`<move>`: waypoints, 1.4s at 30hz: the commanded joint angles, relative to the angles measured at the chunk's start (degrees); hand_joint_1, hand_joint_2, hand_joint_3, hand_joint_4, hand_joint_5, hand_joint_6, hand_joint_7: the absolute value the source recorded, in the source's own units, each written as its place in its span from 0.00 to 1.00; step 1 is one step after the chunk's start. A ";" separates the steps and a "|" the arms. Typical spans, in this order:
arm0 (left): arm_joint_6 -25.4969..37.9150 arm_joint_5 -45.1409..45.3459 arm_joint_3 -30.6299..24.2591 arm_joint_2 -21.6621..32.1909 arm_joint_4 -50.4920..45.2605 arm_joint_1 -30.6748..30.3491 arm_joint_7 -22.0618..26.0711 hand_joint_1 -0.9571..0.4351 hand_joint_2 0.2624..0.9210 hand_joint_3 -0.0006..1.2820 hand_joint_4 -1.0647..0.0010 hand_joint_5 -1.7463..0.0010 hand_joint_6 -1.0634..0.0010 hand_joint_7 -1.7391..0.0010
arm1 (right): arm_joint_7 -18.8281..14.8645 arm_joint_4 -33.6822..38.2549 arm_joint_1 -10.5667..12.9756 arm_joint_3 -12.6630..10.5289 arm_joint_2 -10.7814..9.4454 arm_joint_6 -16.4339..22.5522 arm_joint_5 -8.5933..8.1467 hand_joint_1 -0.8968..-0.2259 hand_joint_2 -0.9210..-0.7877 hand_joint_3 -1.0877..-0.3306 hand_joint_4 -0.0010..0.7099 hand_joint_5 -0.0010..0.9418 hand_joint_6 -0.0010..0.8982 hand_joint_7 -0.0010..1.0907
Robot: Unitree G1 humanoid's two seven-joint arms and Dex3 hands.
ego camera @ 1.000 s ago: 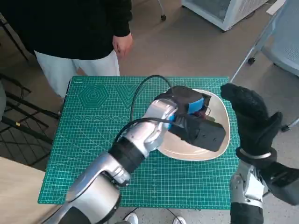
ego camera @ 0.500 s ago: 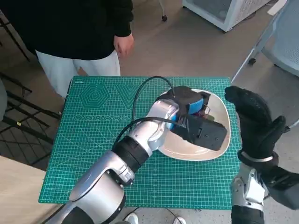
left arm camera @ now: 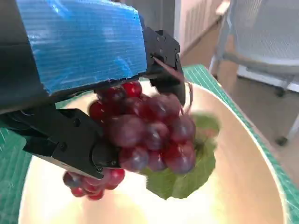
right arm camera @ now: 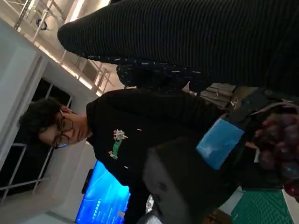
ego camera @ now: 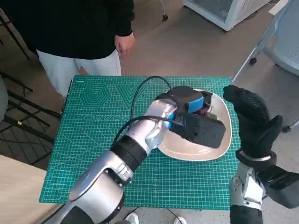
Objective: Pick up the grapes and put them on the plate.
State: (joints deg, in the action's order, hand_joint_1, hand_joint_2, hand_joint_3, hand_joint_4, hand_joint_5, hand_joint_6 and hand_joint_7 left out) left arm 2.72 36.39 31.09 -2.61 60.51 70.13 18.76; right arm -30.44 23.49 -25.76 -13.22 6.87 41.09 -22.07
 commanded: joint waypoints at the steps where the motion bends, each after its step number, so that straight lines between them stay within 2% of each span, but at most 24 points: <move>1: -0.24 0.04 0.80 0.24 1.35 -0.06 1.85 0.20 0.94 0.05 0.97 0.94 0.93 0.98 | 0.62 0.70 0.90 0.34 -0.12 -0.30 0.53 0.56 0.00 0.71 0.33 0.00 0.16 0.22; 4: -0.78 0.87 1.88 0.47 1.80 0.00 1.54 0.11 0.98 0.09 0.99 0.98 0.97 0.99 | 0.60 0.85 0.79 0.43 -0.09 -0.37 0.53 0.56 0.00 0.71 0.33 0.00 0.16 0.21; 7: -1.57 0.85 2.14 0.84 2.16 -0.26 0.92 0.08 0.99 0.13 1.00 0.99 0.98 1.00 | 0.64 0.82 0.77 0.56 -0.08 -0.41 0.59 0.55 0.00 0.70 0.33 0.00 0.16 0.21; 13: -3.22 -0.03 1.34 2.19 2.10 -1.27 0.37 0.06 1.00 0.18 1.00 1.00 0.98 1.00 | 0.57 0.76 0.72 0.77 0.04 -0.56 0.50 0.54 0.00 0.70 0.33 0.00 0.16 0.21; 19: -6.98 -3.58 -2.13 5.21 0.89 -3.26 -0.03 0.06 1.00 0.22 1.00 1.00 0.98 1.00 | 0.48 0.57 0.71 0.95 0.25 -0.86 0.29 0.54 0.00 0.70 0.33 0.00 0.16 0.20; 24: -13.65 -9.16 -8.25 8.35 0.36 -6.33 -3.48 0.07 1.00 0.28 1.00 1.00 0.97 1.00 | 0.38 0.37 0.75 1.05 0.36 -1.09 0.10 0.54 0.00 0.70 0.33 0.00 0.16 0.20; 27: -20.27 -15.64 -14.78 9.24 1.15 -9.85 -6.90 0.10 1.00 0.30 1.00 1.00 0.94 0.99 | 0.24 0.21 0.77 1.09 0.38 -1.29 -0.14 0.55 0.00 0.70 0.32 0.00 0.16 0.20; 30: -25.81 -23.36 -21.92 9.02 1.60 -13.44 -7.92 0.15 1.00 0.32 0.99 1.00 0.90 0.97 | 0.13 -0.10 0.85 1.19 0.37 -1.52 -0.34 0.55 0.00 0.70 0.32 0.00 0.16 0.20; 33: -30.09 -29.67 -27.30 8.82 1.14 -16.51 -7.08 0.20 1.00 0.32 0.97 0.99 0.86 0.96 | 0.10 -0.54 1.01 1.33 0.34 -1.72 -0.42 0.55 0.00 0.69 0.32 0.00 0.16 0.20; 37: -35.26 -35.11 -31.74 9.08 -0.69 -20.52 -5.50 0.23 1.00 0.32 0.94 0.99 0.82 0.96 | 0.08 -1.02 1.06 1.49 0.32 -2.10 -0.48 0.55 0.00 0.69 0.32 0.00 0.16 0.20; 42: -37.93 -41.80 -35.46 9.57 -5.46 -25.44 0.02 0.26 1.00 0.29 0.92 0.99 0.80 0.96 | 0.12 -1.29 0.91 1.61 0.33 -2.56 -0.43 0.55 0.00 0.69 0.32 0.00 0.16 0.20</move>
State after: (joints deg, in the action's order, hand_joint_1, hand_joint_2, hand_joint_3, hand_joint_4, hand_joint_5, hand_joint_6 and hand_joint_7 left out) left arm -33.15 -1.87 -2.33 6.79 58.40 47.22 15.66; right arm -30.12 22.17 -25.77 -11.89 6.97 39.61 -22.34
